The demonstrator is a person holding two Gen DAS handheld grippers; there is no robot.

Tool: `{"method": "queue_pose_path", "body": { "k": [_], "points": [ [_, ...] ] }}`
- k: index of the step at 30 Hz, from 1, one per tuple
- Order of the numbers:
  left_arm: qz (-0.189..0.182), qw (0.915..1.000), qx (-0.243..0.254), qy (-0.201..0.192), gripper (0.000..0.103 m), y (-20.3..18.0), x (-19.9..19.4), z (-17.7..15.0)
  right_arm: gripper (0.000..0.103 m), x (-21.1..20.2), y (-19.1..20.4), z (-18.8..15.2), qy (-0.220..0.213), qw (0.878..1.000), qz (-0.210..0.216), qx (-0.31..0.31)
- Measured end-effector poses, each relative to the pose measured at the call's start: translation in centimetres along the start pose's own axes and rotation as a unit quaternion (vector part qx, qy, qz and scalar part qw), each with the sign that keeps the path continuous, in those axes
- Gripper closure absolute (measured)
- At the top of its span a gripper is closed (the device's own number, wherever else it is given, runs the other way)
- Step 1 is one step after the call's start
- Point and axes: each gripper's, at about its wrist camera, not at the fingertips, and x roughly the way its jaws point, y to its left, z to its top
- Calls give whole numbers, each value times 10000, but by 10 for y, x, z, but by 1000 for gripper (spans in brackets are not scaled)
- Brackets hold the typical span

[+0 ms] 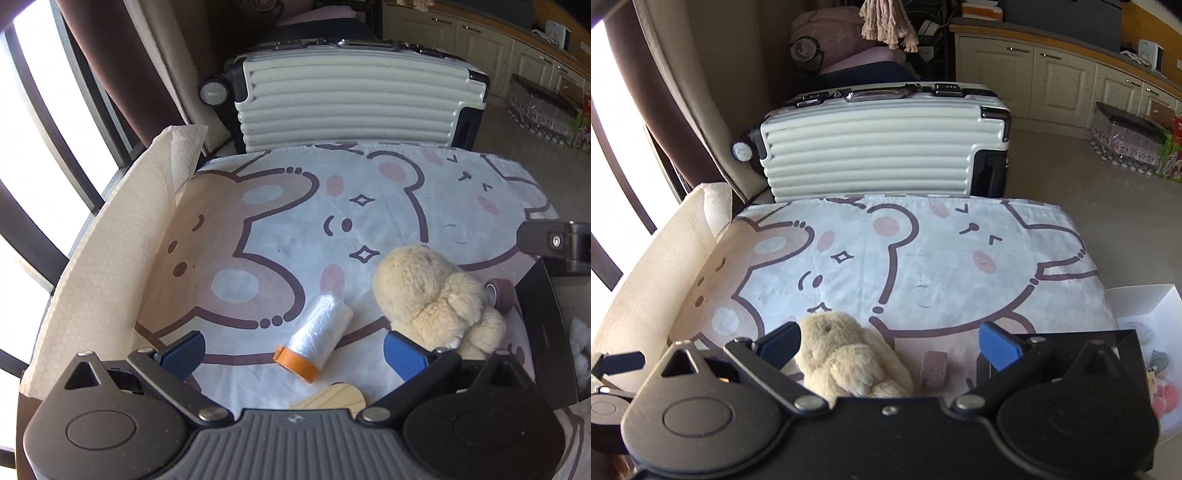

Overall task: Organize objects
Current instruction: 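Close the right tool on the beige plush bunny while the left tool approaches the oval wooden board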

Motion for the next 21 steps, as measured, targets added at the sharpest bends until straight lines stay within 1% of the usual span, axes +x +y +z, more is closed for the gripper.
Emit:
{"method": "queue_pose_path", "body": {
  "k": [3, 5, 7, 10, 14, 18, 21],
  "points": [
    [-178, 9996, 163, 117, 6, 1, 11, -3, 0, 10, 0, 0, -23, 9999, -10, 125],
    [-263, 9989, 359, 169, 7, -1, 19, -7, 0, 17, 0, -1, -14, 9999, 94, 108],
    [-340, 9980, 472, 243, 8, -2, 26, -9, 0, 26, 3, -3, 14, 9999, 110, 43],
    [-511, 9966, 516, 394, 8, -2, 39, -12, 0, 38, 6, -5, 12, 9999, 133, -105],
    [-679, 9946, 516, 593, 8, -4, 54, -17, 0, 56, 5, -15, -176, 9990, 316, -244],
    [-781, 9924, 539, 782, 8, -4, 66, -22, 0, 71, 11, -24, -132, 9959, 694, -571],
    [-787, 9915, 536, 882, 8, -3, 73, -24, 0, 80, 20, -29, -88, 9927, 831, -866]
  ]
}}
